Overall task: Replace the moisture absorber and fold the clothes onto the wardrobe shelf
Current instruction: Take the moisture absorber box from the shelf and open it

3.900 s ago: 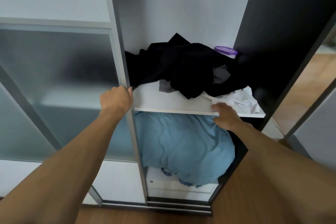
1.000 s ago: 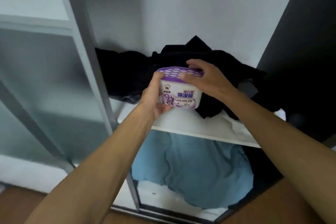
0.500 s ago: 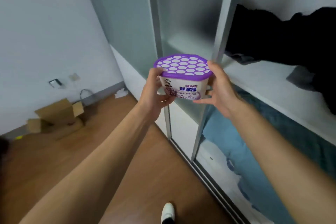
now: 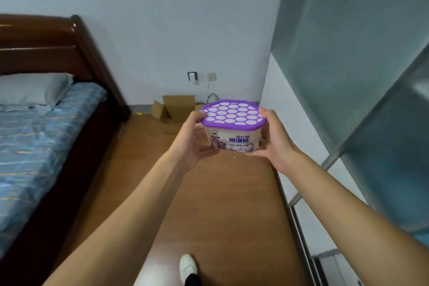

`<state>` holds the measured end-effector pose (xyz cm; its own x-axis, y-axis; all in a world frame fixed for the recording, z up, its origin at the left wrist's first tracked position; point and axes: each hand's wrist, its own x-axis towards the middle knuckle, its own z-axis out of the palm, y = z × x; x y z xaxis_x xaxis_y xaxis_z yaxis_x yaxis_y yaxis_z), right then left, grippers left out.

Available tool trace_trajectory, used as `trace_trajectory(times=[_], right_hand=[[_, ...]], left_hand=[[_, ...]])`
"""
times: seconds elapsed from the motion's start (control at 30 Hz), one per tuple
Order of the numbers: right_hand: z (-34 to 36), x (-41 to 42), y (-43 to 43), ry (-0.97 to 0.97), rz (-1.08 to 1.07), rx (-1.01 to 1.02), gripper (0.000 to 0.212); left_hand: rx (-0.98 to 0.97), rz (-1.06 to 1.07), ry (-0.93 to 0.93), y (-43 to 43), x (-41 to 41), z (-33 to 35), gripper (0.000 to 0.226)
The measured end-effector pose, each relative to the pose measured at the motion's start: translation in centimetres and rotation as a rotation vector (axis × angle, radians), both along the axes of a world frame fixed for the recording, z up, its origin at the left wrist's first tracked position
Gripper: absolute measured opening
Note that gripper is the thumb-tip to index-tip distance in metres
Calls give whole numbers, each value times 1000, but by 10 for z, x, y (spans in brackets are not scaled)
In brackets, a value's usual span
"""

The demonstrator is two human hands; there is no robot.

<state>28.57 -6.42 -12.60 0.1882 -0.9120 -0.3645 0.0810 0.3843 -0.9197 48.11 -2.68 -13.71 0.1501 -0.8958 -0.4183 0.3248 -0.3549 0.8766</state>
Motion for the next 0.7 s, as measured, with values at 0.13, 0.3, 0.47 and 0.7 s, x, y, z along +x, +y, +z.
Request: trace_trajectory(times=[0.13, 0.3, 0.47, 0.7], right_hand=[[-9, 106, -56, 5, 21, 1, 57], [-21, 217, -116, -13, 40, 21, 40], [-27, 284, -175, 29, 141, 15, 36], [-37, 360, -289, 83, 85, -18, 26]], left_hand=[[-33, 139, -17, -38, 100, -9, 47], [-26, 215, -10, -91, 205, -14, 57], [-10, 238, 22, -143, 277, -24, 55], [-31, 202, -35, -255, 350, -33, 35]])
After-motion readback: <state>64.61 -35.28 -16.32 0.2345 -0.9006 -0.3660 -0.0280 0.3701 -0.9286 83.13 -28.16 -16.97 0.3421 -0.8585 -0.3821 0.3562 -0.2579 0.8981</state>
